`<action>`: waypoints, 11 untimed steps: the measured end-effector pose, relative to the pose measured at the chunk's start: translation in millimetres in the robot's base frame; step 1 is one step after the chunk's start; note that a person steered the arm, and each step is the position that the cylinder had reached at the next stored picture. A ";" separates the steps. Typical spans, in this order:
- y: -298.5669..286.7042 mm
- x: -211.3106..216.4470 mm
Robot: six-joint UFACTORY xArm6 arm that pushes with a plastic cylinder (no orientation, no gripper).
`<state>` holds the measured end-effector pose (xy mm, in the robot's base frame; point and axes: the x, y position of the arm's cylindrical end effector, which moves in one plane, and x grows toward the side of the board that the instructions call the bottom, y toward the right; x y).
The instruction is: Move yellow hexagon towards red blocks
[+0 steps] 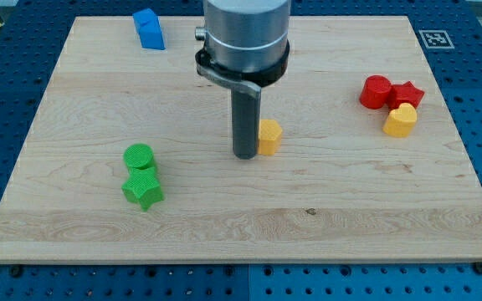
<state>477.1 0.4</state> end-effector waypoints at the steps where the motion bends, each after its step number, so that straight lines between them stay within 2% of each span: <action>1: 24.1 -15.9; 4: 13.9 -17.9; 8: 55.6 -17.9; 10: 116.1 -17.9; 11: 122.1 -23.4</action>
